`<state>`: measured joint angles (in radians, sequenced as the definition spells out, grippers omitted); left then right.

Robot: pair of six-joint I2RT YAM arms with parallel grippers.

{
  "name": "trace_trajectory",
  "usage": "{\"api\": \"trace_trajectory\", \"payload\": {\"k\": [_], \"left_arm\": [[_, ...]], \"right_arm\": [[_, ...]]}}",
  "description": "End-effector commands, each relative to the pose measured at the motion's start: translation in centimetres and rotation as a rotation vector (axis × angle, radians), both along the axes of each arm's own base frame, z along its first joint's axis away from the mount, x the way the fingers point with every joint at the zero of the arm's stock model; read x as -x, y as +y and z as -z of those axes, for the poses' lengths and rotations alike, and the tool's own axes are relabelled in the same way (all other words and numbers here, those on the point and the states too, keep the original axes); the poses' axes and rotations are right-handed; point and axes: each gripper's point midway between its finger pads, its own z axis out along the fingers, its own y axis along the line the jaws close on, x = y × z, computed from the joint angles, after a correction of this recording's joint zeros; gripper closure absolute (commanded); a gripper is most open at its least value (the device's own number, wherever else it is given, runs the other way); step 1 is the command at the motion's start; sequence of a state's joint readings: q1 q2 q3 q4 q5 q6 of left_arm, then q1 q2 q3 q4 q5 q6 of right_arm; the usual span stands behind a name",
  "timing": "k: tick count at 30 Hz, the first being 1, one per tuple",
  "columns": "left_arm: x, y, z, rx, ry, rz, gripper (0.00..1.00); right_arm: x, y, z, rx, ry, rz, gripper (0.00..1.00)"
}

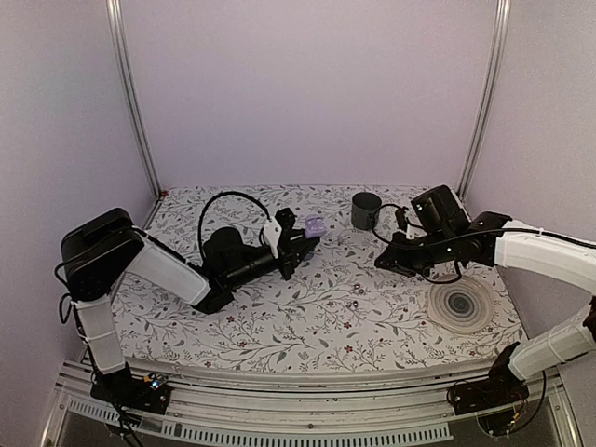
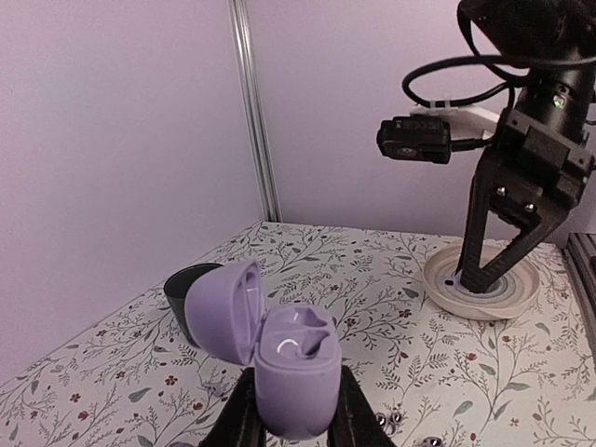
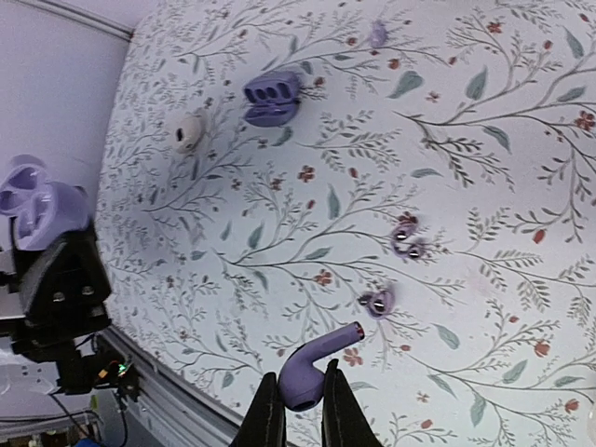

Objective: Insert the wireless bluetooth earbuds into the charging case
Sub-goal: Insert the left earbud into the left side groove of the charging case.

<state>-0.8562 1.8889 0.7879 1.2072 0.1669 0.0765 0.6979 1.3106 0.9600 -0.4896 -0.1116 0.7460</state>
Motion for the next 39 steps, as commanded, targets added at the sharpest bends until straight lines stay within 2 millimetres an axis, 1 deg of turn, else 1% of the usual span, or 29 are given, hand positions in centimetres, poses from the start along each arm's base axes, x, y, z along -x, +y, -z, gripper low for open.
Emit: {"api": "trace_trajectory", "payload": {"k": [1,2,3,6,9,11,12,16,20,23,30,39], "left_arm": [[-0.2,-1.7,-1.6,0.07,-0.047,0.006,1.0],[-0.3,-1.8,-2.1,0.082,-0.06,0.001,1.0],[-0.7,-2.2,-0.8,0.067,-0.049,-0.002,1.0],[-1.1,-2.8,-0.4,0.073,-0.079,-0.003,1.0],[-1.0,-3.2,-0.2,0.078,-0.134,0.013,1.0],[-0.8,-3.4,-0.1,0.086,-0.17,0.022,1.0],[-0.8,-3.5,-0.1,0.087,-0.188,0.028,1.0],[-0.5,-4.3,-0.4,0.097,-0.223,0.066,1.0],[0.0,-5.0,-0.9,0.114,-0.244,0.107,1.0],[0.3,-5.4,-1.1,0.119,-0.258,0.125,1.0],[1.0,-5.5,-1.5,0.112,-0.307,0.151,1.0],[1.8,-6.1,-1.5,0.102,-0.346,0.173,1.0]], "right_arm": [[-0.2,3.8,-6.6,-0.314,-0.062,-0.123,0.92],[-0.1,4.2,-7.5,-0.361,-0.067,-0.143,0.92],[0.0,4.5,-8.2,-0.403,-0.06,-0.158,0.92],[0.3,5.0,-9.9,-0.522,-0.04,-0.204,0.92],[1.0,5.3,-10.6,-0.629,0.004,-0.245,0.92],[1.8,5.5,-10.6,-0.695,0.052,-0.274,0.92],[2.0,5.5,-11.0,-0.724,0.048,-0.288,0.91],[2.7,5.7,-11.4,-0.799,0.104,-0.315,0.9],[2.7,6.1,-11.7,-0.844,0.126,-0.334,0.9],[2.7,6.3,-11.5,-0.879,0.156,-0.334,0.9],[2.6,6.7,-11.2,-0.92,0.215,-0.338,0.9],[2.1,7.1,-11.0,-0.935,0.233,-0.329,0.89]]}}
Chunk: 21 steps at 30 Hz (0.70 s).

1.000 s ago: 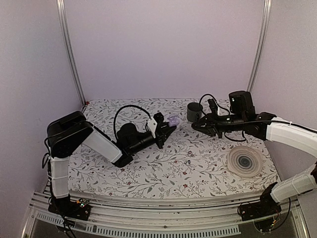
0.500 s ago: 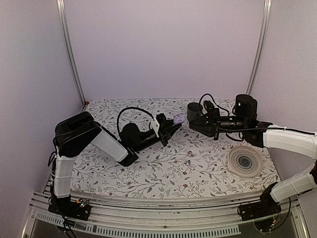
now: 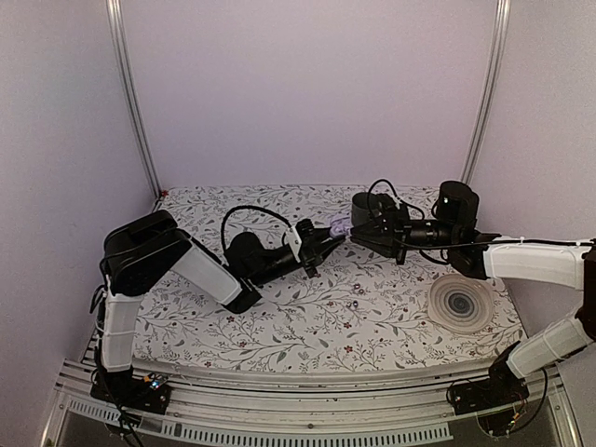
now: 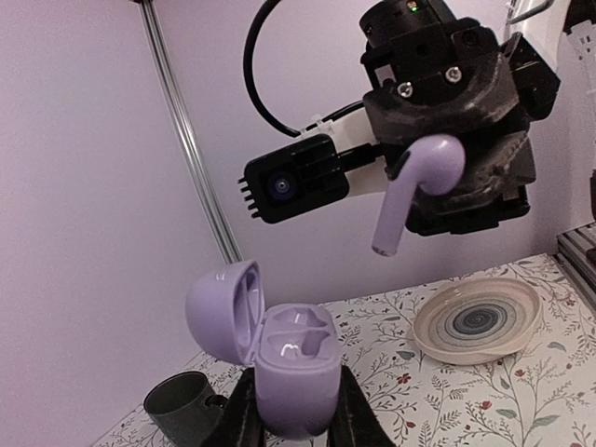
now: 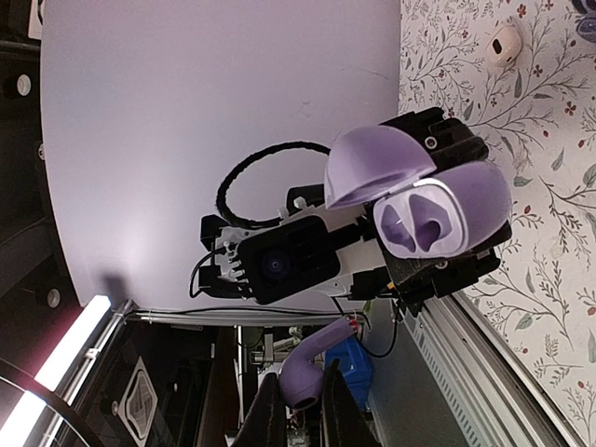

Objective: Insert the wireless bluetooth earbuds into the charging case
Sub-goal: Insert the left earbud into the left side groove of the charging case.

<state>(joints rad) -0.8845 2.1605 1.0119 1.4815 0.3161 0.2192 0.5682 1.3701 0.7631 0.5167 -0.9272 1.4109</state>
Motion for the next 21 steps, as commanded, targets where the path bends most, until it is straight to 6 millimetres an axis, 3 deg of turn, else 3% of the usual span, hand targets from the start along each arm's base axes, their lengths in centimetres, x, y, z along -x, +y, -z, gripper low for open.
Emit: {"api": "trace_trajectory", "payload": {"k": [1,21], "left_arm": [[1.0,-0.8,-0.3,0.012,-0.05,0.03,1.0],[1.7,-1.0,-0.2,0.009,-0.047,0.044,1.0]], "right_arm": [[-0.2,0.0,-0.2,-0.023,-0.004,-0.008,0.89],[-0.5,0.1,0.9,-0.02,0.021,0.007,0.89]]}}
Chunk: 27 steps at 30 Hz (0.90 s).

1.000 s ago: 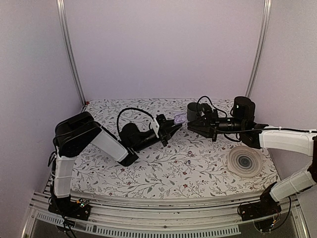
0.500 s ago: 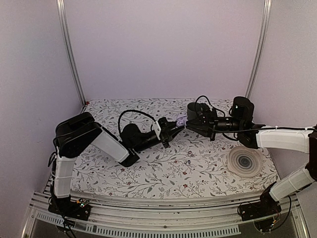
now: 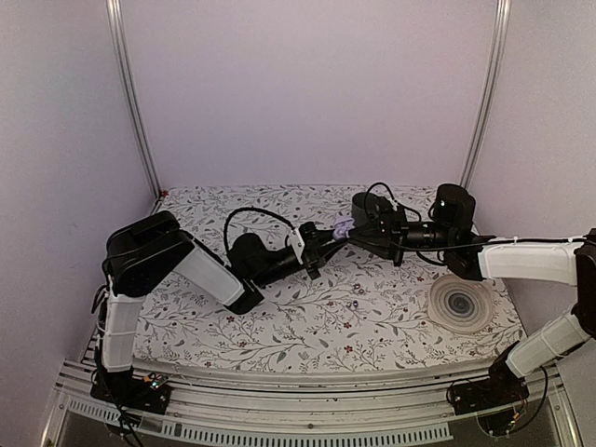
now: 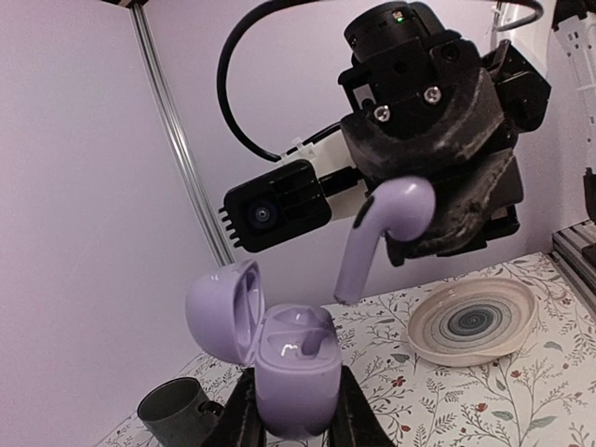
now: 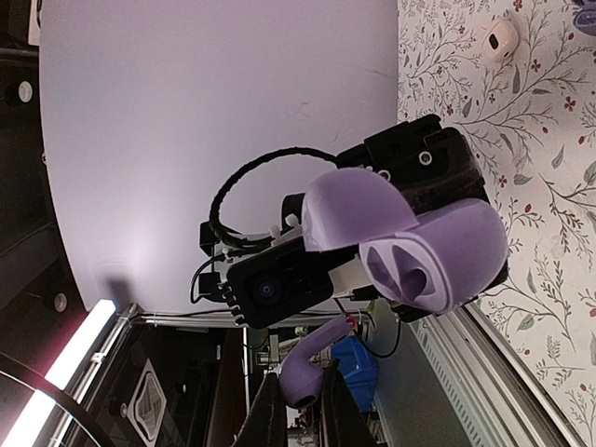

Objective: Insert the wireless bluetooth earbuds into the charging case
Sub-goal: Insert the left earbud into the left side groove of the charging case.

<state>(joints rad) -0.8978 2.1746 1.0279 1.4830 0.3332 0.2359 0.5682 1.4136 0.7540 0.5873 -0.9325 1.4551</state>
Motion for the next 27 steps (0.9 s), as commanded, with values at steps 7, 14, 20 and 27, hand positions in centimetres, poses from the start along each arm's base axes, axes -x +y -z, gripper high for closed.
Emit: {"api": "trace_trajectory", "payload": {"k": [7,14,20,27], "left_arm": [[2.7,1.3,-1.3,0.047,-0.083,0.053,1.0],[5.7,3.3,-1.1,0.044,-0.149,0.18,1.0],[6.6,4.2,-1.0,0.056,-0.219,0.237,1.0],[6.1,4.3,-1.4,0.062,-0.238,0.242,1.0]], "right_arm": [[0.6,-0.8,-1.0,-0.026,-0.03,0.018,0.89],[2.3,-1.6,-1.2,-0.02,-0.039,-0.007,0.89],[3.4,-1.7,-1.3,0.003,-0.039,-0.053,0.89],[4.1,-1.9,-1.4,0.025,-0.059,-0.083,0.88]]}}
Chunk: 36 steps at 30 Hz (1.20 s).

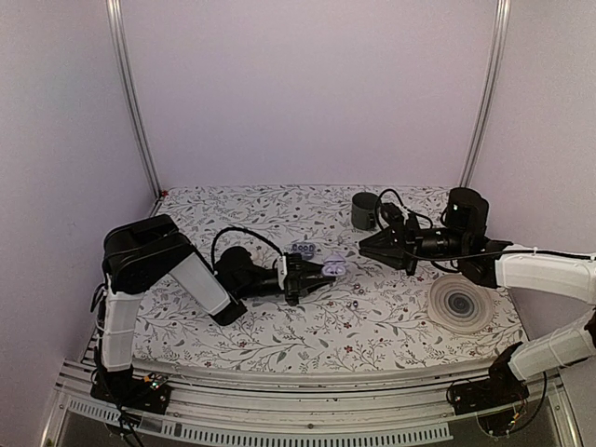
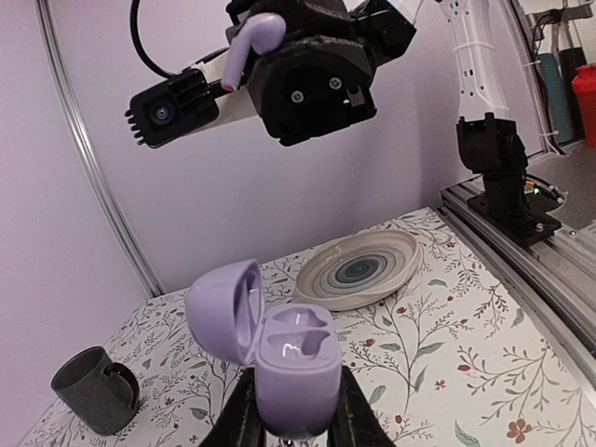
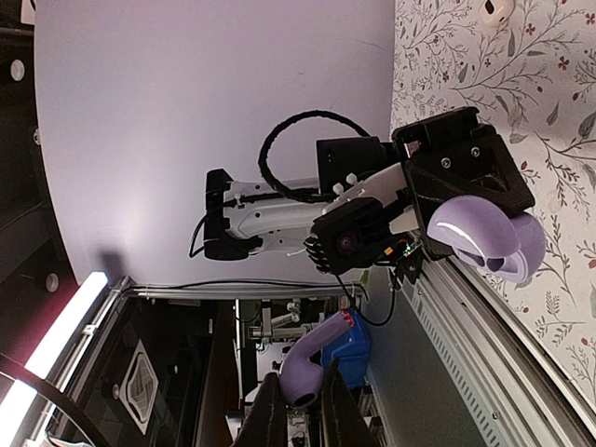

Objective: Insert the wireless bluetooth earbuds into the charging case
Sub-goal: Insert the left earbud into the left side groove of the charging case.

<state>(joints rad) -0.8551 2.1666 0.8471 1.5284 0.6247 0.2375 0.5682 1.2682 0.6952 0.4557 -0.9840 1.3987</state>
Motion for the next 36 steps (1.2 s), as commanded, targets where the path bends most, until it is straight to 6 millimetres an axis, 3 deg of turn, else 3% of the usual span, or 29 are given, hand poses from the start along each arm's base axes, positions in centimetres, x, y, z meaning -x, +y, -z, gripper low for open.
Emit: {"api": "trace_trajectory", "payload": {"k": [1,36], "left_arm": [[1.2,1.9,-7.1,0.24,-0.231,0.023,1.0],[0.9,1.5,-9.3,0.287,-0.277,0.04,1.0]], "right_arm": [[0.7,-0.3,-1.0,0.002,-0.046,-0.034,0.88],[0.4,1.0,0.1,0.028,-0.025,-0.102,0.86]]}}
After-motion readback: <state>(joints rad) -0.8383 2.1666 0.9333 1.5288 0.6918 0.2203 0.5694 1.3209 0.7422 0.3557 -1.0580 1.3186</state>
